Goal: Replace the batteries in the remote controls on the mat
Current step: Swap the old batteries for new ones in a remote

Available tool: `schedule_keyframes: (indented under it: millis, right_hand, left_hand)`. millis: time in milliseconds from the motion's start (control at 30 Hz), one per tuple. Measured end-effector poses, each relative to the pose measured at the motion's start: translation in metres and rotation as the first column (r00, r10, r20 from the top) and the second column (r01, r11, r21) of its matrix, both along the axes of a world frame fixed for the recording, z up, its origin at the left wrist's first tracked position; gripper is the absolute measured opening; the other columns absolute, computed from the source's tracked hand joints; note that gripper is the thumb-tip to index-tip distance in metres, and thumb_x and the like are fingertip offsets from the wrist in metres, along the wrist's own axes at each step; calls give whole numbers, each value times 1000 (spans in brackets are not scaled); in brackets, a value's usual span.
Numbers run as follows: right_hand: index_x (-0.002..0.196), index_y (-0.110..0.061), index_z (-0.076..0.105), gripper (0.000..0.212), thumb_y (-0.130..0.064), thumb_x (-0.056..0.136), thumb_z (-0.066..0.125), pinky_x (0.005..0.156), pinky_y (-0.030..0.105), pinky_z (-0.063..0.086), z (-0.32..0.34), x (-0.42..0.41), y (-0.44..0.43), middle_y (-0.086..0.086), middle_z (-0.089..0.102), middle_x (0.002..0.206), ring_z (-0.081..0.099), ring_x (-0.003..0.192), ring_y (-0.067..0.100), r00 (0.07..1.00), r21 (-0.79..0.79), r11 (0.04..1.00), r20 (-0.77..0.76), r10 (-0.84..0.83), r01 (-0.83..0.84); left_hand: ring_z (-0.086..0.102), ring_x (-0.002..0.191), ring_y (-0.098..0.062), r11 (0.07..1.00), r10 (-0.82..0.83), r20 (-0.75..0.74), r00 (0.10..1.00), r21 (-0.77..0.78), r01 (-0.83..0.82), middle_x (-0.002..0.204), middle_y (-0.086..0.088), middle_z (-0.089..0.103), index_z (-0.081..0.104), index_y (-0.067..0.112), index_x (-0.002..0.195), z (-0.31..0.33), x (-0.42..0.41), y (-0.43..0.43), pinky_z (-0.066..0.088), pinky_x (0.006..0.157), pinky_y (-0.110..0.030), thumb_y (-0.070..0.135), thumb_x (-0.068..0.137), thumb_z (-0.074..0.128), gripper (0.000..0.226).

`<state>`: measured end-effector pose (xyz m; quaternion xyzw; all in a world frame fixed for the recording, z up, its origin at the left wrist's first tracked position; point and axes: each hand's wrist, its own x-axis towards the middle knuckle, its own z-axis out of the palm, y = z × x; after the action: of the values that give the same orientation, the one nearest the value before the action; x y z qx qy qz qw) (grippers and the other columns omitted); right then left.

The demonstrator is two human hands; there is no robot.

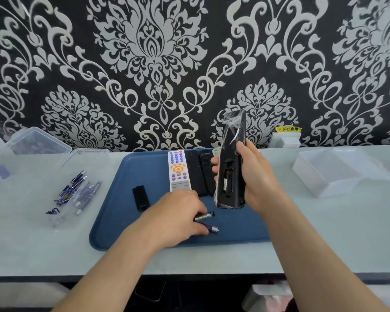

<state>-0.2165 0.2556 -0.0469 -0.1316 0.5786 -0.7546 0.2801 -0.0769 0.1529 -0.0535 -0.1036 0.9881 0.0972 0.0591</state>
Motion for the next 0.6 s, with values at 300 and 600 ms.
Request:
schedule_keyframes:
  millis: [300,600]
  right_hand:
    - [105,-18,58,21,-28,105,40,69,45,53,0,-2,14,26,71,94,63,71,30,1000,11,1000,-12,15,-15]
    - [104,-16,60,24,-32,104,41,69,43,56,0,-5,19,16,74,86,69,72,29,994,-73,996,98,54,-47]
  left_hand:
    - [60,79,-26,960,-59,-55,997,-277,42,87,-4,64,66,15,87,0,-6,11,52,69,-37,36,94,45,31]
    - [46,57,-2,766,388,-452,803,642,-9,73,15,69,67,43,101,30,-8,10,38,60,-6,20,87,68,27]
